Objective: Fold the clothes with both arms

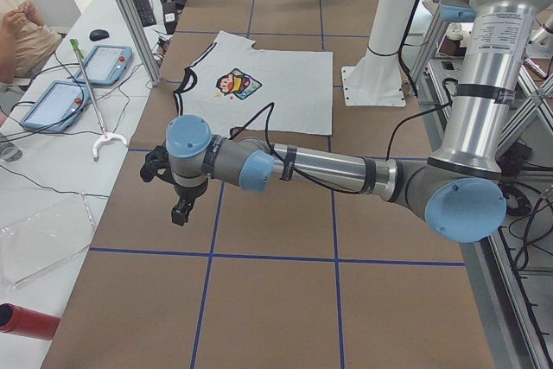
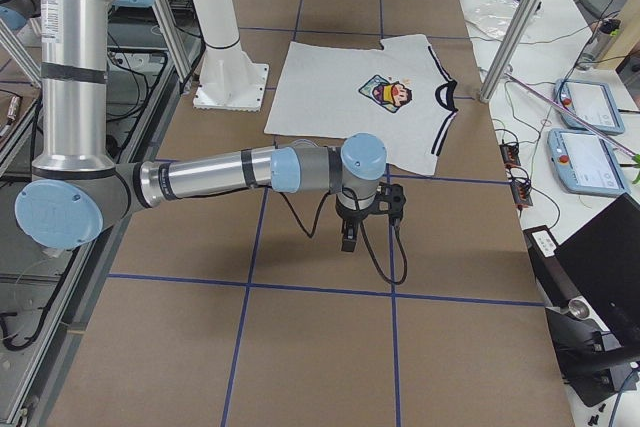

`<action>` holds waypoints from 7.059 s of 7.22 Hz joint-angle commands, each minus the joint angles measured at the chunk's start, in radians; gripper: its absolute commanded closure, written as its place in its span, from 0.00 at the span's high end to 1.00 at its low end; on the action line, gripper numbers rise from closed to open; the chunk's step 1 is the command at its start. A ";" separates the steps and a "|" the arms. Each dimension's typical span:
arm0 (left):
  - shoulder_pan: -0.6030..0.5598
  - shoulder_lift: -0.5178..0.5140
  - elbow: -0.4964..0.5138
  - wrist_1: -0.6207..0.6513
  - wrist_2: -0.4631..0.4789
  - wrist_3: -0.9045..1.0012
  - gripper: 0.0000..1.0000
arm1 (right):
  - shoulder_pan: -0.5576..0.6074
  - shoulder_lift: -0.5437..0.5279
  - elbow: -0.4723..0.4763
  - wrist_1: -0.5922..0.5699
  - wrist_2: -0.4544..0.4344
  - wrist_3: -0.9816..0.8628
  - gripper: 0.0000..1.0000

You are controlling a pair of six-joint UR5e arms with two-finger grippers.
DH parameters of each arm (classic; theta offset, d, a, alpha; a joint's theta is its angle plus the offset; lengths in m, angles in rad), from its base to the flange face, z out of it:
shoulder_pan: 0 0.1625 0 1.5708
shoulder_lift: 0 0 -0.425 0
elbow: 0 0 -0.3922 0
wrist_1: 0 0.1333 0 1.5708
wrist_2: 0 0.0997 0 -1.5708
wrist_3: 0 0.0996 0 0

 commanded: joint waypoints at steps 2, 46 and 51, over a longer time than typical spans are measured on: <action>0.003 0.007 -0.018 -0.001 -0.004 -0.003 1.00 | 0.000 0.003 0.005 0.000 0.002 -0.002 1.00; 0.146 -0.014 -0.095 -0.050 -0.002 -0.109 0.99 | -0.517 0.710 -0.749 0.881 -0.448 1.069 0.00; 0.146 -0.007 -0.127 -0.044 -0.002 -0.109 0.99 | -0.681 0.958 -0.864 0.696 -0.616 1.270 0.00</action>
